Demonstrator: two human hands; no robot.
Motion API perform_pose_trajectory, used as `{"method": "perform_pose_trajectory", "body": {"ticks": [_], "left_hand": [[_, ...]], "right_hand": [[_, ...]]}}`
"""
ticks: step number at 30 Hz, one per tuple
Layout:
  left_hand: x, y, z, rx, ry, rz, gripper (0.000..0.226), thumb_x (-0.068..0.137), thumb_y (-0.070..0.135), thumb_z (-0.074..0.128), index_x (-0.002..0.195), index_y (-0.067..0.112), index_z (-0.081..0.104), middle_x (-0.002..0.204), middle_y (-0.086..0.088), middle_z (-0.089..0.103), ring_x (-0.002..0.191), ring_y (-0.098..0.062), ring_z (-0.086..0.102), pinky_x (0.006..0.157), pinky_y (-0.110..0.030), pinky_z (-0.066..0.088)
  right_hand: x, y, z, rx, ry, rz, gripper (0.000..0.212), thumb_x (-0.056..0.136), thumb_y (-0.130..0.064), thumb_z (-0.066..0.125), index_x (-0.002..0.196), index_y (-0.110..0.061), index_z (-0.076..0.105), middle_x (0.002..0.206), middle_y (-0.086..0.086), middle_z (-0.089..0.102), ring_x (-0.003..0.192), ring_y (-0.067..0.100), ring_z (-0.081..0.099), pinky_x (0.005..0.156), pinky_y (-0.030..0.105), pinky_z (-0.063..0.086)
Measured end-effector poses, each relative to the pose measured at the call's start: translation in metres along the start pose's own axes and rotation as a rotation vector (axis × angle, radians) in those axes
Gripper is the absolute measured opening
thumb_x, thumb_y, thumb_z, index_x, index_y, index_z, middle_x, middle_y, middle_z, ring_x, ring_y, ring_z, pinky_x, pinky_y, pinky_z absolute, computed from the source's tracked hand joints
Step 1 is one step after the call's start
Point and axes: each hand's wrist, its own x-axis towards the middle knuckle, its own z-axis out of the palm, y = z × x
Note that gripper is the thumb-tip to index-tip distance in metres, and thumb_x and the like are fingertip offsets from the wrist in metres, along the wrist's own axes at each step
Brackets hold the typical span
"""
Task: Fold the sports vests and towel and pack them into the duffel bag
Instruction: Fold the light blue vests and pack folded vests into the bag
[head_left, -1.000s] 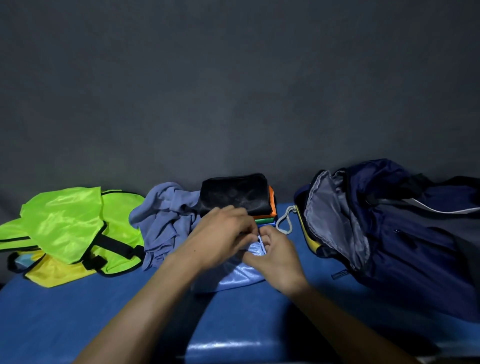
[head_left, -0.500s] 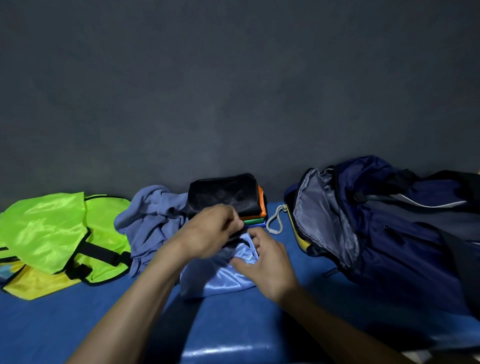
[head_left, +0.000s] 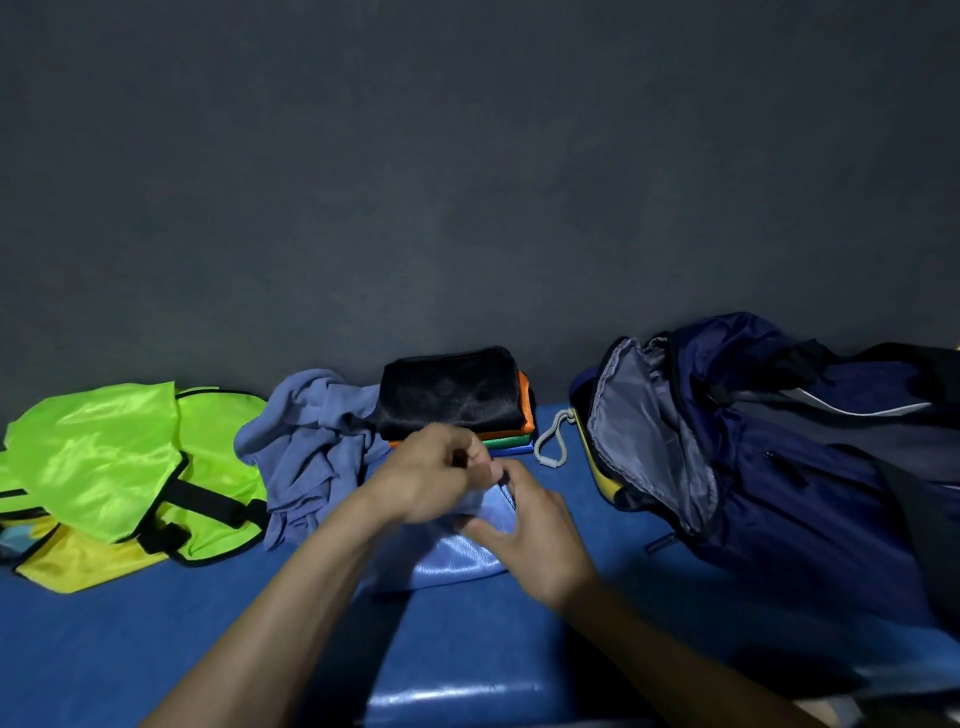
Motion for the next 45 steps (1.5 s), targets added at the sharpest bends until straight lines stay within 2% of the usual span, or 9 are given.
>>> {"method": "perform_pose_trajectory", "body": {"ticks": [8, 14, 18, 22, 25, 30, 34, 39, 45], "left_hand": [[0.011, -0.008, 0.020, -0.184, 0.147, -0.121, 0.027, 0.095, 0.026, 0.072, 0.071, 0.016, 0.062, 0.050, 0.012, 0.055, 0.046, -0.002, 0.048, 0.050, -0.016, 0.040], [0.000, -0.022, 0.007, -0.271, -0.033, 0.082, 0.027, 0.097, 0.029, 0.067, 0.092, 0.003, 0.070, 0.070, -0.003, 0.062, 0.064, -0.013, 0.052, 0.062, -0.026, 0.044], [-0.012, -0.036, -0.014, -0.081, -0.015, 0.232, 0.011, 0.093, 0.023, 0.075, 0.099, 0.014, 0.072, 0.094, -0.001, 0.073, 0.088, -0.019, 0.068, 0.082, -0.028, 0.053], [-0.026, -0.060, -0.021, 0.249, 0.056, 0.286, 0.010, 0.091, 0.029, 0.076, 0.088, 0.026, 0.067, 0.085, 0.017, 0.067, 0.083, -0.003, 0.063, 0.074, -0.016, 0.047], [-0.029, -0.073, -0.018, 0.287, 0.134, 0.283, 0.015, 0.098, 0.026, 0.066, 0.084, 0.029, 0.064, 0.083, 0.019, 0.065, 0.081, -0.001, 0.061, 0.072, -0.018, 0.044], [-0.026, -0.093, -0.007, 0.370, 0.220, 0.206, 0.028, 0.104, 0.040, 0.050, 0.077, 0.033, 0.046, 0.080, 0.012, 0.054, 0.076, -0.009, 0.051, 0.067, -0.034, 0.039], [-0.029, -0.100, -0.011, 0.385, 0.235, 0.205, 0.038, 0.096, 0.060, 0.040, 0.078, 0.028, 0.050, 0.079, 0.012, 0.055, 0.077, -0.012, 0.052, 0.070, -0.036, 0.043], [-0.045, -0.109, -0.034, 0.252, 0.060, 0.259, 0.012, 0.099, 0.037, 0.062, 0.092, 0.027, 0.062, 0.093, 0.015, 0.063, 0.090, -0.005, 0.059, 0.082, -0.023, 0.047], [-0.019, -0.103, -0.024, 0.273, 0.203, 0.151, 0.020, 0.101, 0.030, 0.060, 0.082, 0.024, 0.056, 0.081, 0.010, 0.062, 0.077, -0.009, 0.057, 0.068, -0.033, 0.045]], "right_hand": [[-0.005, 0.004, 0.006, -0.029, -0.023, 0.039, 0.046, 0.089, -0.048, 0.068, 0.126, -0.029, 0.046, 0.117, -0.002, 0.065, 0.108, 0.020, 0.061, 0.089, 0.040, 0.050], [0.001, 0.002, 0.004, 0.135, 0.032, 0.147, 0.044, 0.082, -0.072, 0.052, 0.116, -0.045, 0.053, 0.108, -0.016, 0.066, 0.102, 0.006, 0.062, 0.091, 0.036, 0.052], [0.011, -0.007, -0.004, 0.097, -0.005, 0.218, 0.025, 0.096, -0.055, 0.052, 0.101, -0.032, 0.057, 0.079, -0.010, 0.056, 0.078, 0.011, 0.055, 0.073, 0.033, 0.044], [0.018, -0.014, -0.008, 0.073, -0.013, 0.245, 0.042, 0.099, -0.053, 0.047, 0.082, -0.015, 0.053, 0.066, 0.000, 0.050, 0.063, 0.016, 0.049, 0.063, 0.038, 0.036], [0.024, -0.013, -0.005, 0.015, 0.024, 0.226, 0.048, 0.101, -0.053, 0.045, 0.074, -0.013, 0.042, 0.061, 0.001, 0.041, 0.058, 0.016, 0.042, 0.059, 0.037, 0.031], [0.027, -0.009, 0.008, -0.107, 0.095, 0.197, 0.042, 0.102, -0.047, 0.046, 0.073, -0.017, 0.047, 0.067, 0.009, 0.054, 0.062, 0.026, 0.054, 0.059, 0.043, 0.045], [0.029, -0.008, 0.008, -0.144, 0.114, 0.217, 0.037, 0.102, -0.043, 0.050, 0.075, -0.018, 0.053, 0.068, 0.003, 0.060, 0.068, 0.023, 0.059, 0.066, 0.041, 0.050], [0.032, -0.004, 0.000, -0.134, 0.119, 0.232, 0.038, 0.103, -0.039, 0.053, 0.072, -0.016, 0.055, 0.064, 0.003, 0.058, 0.067, 0.024, 0.059, 0.064, 0.040, 0.048], [0.044, -0.006, -0.009, -0.128, 0.198, 0.249, 0.033, 0.103, -0.035, 0.053, 0.081, -0.013, 0.062, 0.073, 0.005, 0.065, 0.073, 0.028, 0.062, 0.068, 0.041, 0.051]]}}
